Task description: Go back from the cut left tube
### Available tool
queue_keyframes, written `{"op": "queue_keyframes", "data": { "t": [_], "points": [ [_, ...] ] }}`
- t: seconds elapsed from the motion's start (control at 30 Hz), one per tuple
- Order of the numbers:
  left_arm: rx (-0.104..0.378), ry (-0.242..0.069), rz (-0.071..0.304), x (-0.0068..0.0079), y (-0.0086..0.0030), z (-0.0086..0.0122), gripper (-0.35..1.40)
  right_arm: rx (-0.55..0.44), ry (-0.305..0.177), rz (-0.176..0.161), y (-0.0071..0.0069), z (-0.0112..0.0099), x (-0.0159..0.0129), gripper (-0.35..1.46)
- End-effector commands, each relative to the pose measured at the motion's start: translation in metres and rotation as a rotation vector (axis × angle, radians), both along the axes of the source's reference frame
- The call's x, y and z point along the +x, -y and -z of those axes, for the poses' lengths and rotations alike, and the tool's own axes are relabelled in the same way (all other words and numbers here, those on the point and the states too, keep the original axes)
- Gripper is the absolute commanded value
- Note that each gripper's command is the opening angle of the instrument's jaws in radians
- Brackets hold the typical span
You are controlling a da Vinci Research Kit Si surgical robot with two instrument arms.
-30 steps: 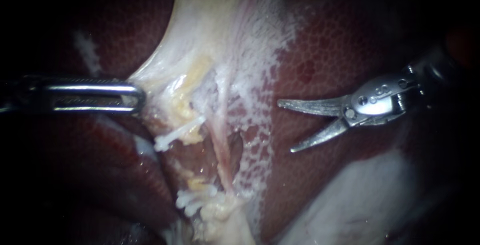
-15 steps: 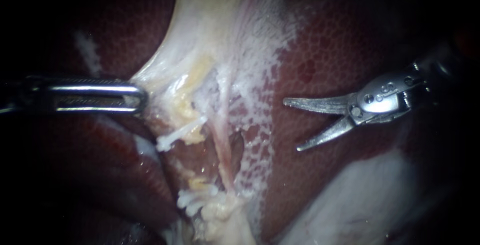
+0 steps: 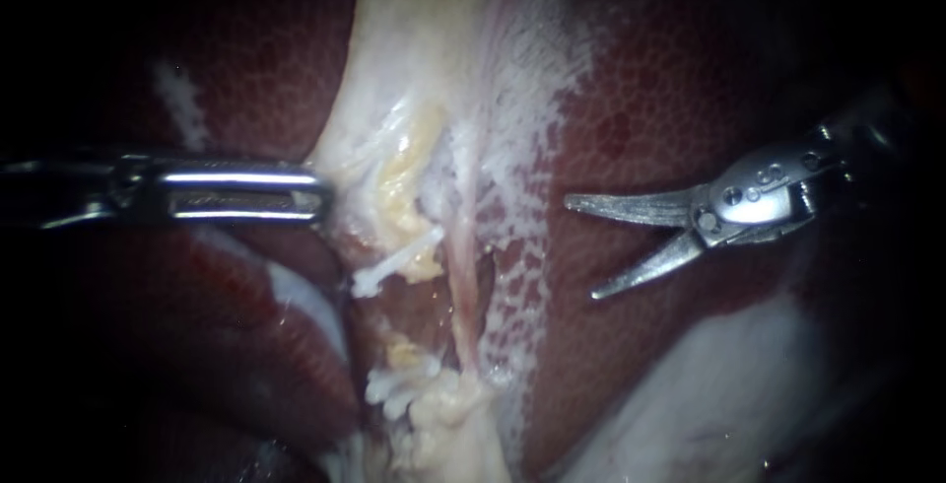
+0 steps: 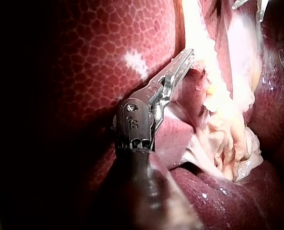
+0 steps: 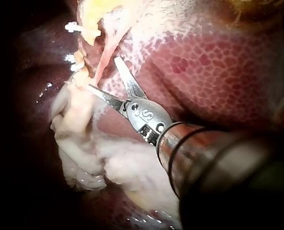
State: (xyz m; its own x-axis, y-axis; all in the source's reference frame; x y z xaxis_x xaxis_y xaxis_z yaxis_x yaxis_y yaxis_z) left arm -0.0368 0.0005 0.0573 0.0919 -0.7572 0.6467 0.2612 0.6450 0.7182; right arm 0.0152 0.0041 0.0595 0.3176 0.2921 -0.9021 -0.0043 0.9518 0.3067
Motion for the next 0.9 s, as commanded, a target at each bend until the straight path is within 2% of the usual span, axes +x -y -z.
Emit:
{"op": "queue_keyframes", "data": {
  "t": [0.03, 0.3, 0.9],
  "points": [
    [0.000, -0.002, -0.004, -0.0002, 0.0001, -0.0002, -0.35, 0.000, -0.001, 0.001, 0.0000, 0.0000, -0.0001, 1.43],
    [0.010, 0.003, -0.023, -0.0018, 0.0009, -0.0012, -0.35, 0.000, 0.000, 0.001, 0.0000, 0.0000, -0.0001, 1.43],
    [0.010, 0.001, -0.025, -0.0019, 0.0009, -0.0012, -0.35, 0.000, 0.000, 0.001, 0.0000, 0.0000, -0.0003, 1.43]
  ]
}}
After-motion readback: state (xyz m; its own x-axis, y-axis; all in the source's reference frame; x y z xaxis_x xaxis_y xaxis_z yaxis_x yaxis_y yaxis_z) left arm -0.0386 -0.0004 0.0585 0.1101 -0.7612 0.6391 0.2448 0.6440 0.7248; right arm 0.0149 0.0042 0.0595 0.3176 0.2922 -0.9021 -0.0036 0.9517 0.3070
